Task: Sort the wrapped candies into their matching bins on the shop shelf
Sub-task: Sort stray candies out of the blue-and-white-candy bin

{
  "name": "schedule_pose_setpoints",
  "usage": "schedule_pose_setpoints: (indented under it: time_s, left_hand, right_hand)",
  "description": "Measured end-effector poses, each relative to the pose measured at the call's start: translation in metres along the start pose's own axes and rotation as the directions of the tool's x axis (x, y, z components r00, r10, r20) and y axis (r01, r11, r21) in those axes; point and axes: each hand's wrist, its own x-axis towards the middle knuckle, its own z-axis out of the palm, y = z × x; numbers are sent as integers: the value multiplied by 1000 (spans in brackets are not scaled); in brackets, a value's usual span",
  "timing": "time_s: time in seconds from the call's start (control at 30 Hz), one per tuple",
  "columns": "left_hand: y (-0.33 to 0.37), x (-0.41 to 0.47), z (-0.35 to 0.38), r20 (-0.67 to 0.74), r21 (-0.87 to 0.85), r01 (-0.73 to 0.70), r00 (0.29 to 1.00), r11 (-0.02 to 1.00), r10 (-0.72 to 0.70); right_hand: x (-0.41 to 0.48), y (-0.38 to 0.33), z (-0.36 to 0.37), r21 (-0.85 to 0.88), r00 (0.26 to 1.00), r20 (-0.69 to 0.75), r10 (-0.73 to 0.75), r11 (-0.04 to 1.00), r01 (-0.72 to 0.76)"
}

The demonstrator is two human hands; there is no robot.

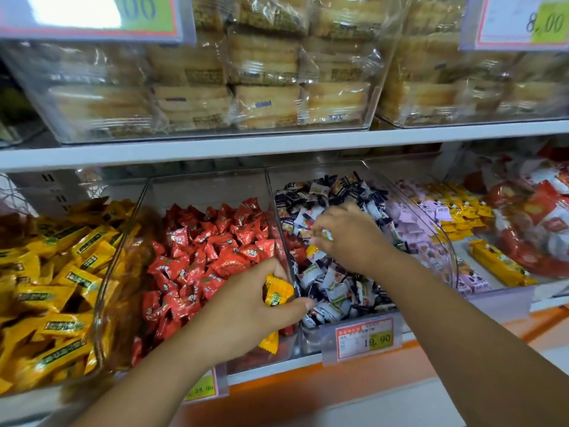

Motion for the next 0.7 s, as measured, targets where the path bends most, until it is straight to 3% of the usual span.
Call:
schedule_pose_setpoints:
  time_s: [0.17,0.3,0.37,0.47,0.5,0.6,0.7]
  left_hand:
    - [-1,-1,1,-17,-16,-8,1000,1000,8]
    - [-2,0,2,-3,-35,-4,1000,999,4]
    - [-2,2,1,5,-46,0,1000,999,0]
    - [-5,4,1,13,-20,5,1000,1000,-4]
    - [-6,5,1,15,-14,5,1000,1000,-5]
    - [-4,4,1,14,-8,12,1000,1000,-11]
    - [-2,3,1,9,-15,11,1000,1000,-11]
  right_hand:
    - [-24,15,-37,171,984,149,100,977,-126]
    - [-33,17,-58,142,936,318,151,968,-204]
    - [-34,17,-58,126,952,250,174,970,-210]
    - [-29,4,-50,165,982,-140,123,981,-99]
    - [-24,-4,-46,182,975,-209,72,983,-34]
    - [-1,-20,-20,172,988,-129,-80,980,102]
    - [17,-19,10,47,997,34,-66,997,64]
